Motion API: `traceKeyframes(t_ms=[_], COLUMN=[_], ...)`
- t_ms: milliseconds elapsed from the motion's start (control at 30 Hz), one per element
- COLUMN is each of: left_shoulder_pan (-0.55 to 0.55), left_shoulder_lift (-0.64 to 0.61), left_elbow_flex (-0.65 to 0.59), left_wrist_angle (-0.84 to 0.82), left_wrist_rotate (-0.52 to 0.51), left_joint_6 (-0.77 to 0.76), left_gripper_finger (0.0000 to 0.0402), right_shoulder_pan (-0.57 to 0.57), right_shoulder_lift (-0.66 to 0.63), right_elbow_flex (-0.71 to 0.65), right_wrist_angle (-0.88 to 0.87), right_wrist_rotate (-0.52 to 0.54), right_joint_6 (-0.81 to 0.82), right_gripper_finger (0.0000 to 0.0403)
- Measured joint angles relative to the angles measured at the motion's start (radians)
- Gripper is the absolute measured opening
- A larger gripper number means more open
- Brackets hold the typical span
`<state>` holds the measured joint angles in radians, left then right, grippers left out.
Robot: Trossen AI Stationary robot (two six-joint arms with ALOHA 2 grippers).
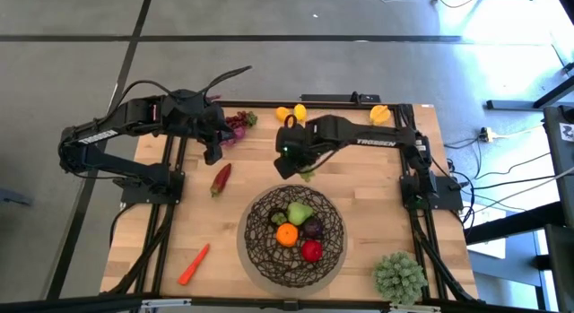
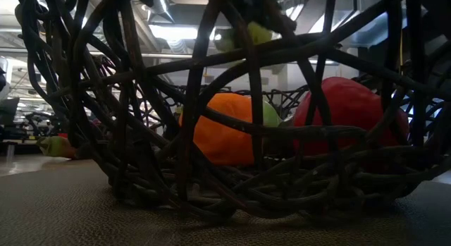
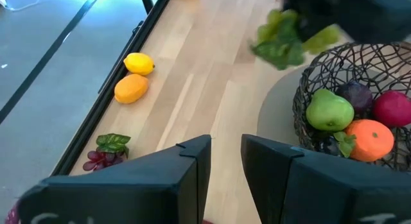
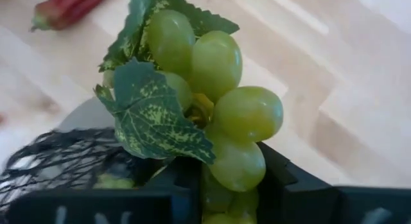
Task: Build produce basket
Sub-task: Put the green grapes into the mesh basket
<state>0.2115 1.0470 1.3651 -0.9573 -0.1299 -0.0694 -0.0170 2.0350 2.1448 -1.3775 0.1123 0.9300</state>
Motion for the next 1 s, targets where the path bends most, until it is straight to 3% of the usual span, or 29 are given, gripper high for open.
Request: traceKeyframes(t_ms=[100, 400, 1000], left_shoulder_pan=[0.000, 0.000, 0.000], left_shoulder_lift=[0.000, 0.000, 0.000], left_elbow_flex=[0.000, 0.000, 0.000], left_wrist_angle=[0.000, 0.000, 0.000], left_wrist_rotate=[0.000, 0.000, 0.000], left_joint_6=[0.001, 0.001, 0.002], left_gripper_finger=[0.0076, 0.0076, 0.0076], right_shoulder_pan=[0.042, 0.176, 0.226], right_shoulder_lift=[0.000, -0.002, 0.000], right_elbow_flex=[0.030, -0.016, -0.358], right_wrist_angle=[-0.051, -0.136, 0.124], right_wrist_rotate=[-0.014, -0.200, -0.255], right_joint_6=[0.069, 0.236, 0.297], right_gripper_finger=[0.0081, 0.0081, 0.0081])
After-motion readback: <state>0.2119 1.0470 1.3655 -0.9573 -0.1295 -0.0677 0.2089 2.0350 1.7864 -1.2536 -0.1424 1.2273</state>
